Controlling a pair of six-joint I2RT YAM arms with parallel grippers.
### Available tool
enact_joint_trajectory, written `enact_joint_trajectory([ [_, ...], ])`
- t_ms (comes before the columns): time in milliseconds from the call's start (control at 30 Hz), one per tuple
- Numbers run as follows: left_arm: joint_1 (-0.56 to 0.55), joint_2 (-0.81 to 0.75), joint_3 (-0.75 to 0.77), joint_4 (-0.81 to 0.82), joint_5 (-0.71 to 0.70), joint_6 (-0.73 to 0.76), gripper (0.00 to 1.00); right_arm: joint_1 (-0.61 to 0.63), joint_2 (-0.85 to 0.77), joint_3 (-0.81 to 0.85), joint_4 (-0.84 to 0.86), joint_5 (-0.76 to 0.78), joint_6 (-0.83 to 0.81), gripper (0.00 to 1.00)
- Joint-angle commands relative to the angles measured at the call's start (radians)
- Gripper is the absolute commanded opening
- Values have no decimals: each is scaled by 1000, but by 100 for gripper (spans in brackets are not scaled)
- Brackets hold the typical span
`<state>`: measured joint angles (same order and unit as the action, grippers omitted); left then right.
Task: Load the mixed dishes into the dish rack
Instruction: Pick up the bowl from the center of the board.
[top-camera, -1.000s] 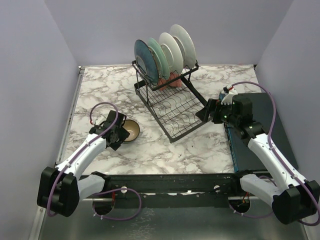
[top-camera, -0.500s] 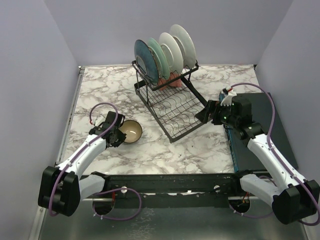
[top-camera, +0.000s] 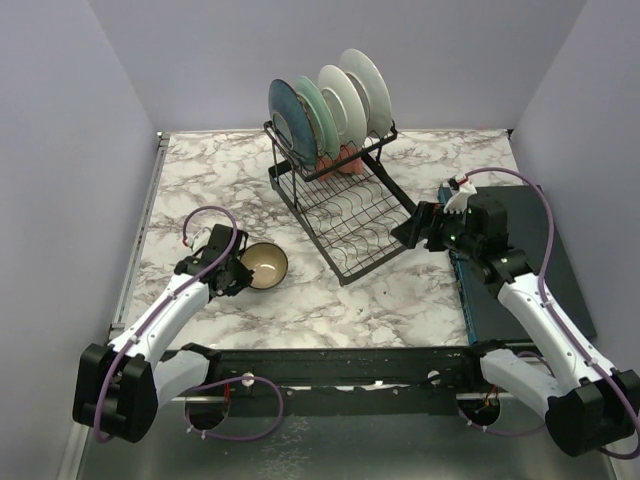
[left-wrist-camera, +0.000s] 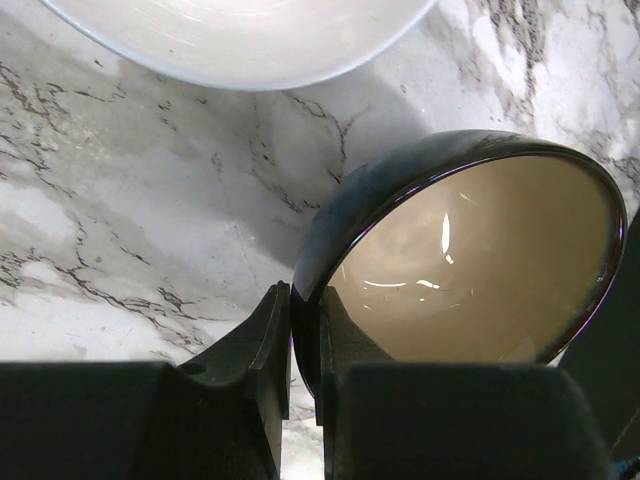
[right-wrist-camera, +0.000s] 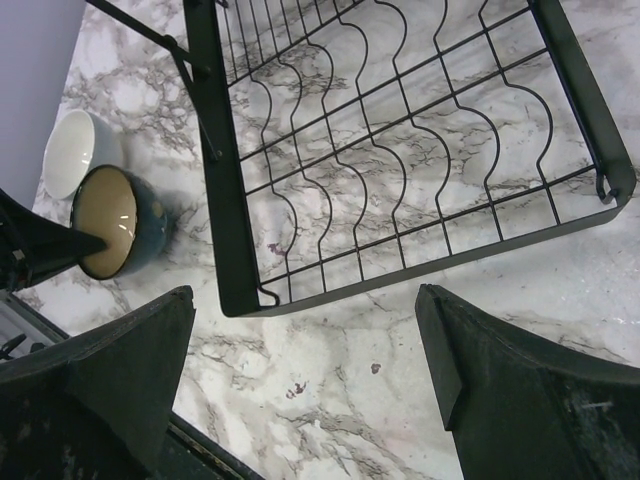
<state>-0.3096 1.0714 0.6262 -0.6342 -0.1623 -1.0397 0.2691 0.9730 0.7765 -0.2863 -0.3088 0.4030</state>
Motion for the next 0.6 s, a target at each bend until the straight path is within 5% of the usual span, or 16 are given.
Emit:
enact_joint_trajectory([
  [0,1,-67,33,50,99,43,0,2,-35,-12,-16,-40,17,99],
  [567,0,-133,108,134,438,129,0,2,-108,-76,84,-363,133,99],
])
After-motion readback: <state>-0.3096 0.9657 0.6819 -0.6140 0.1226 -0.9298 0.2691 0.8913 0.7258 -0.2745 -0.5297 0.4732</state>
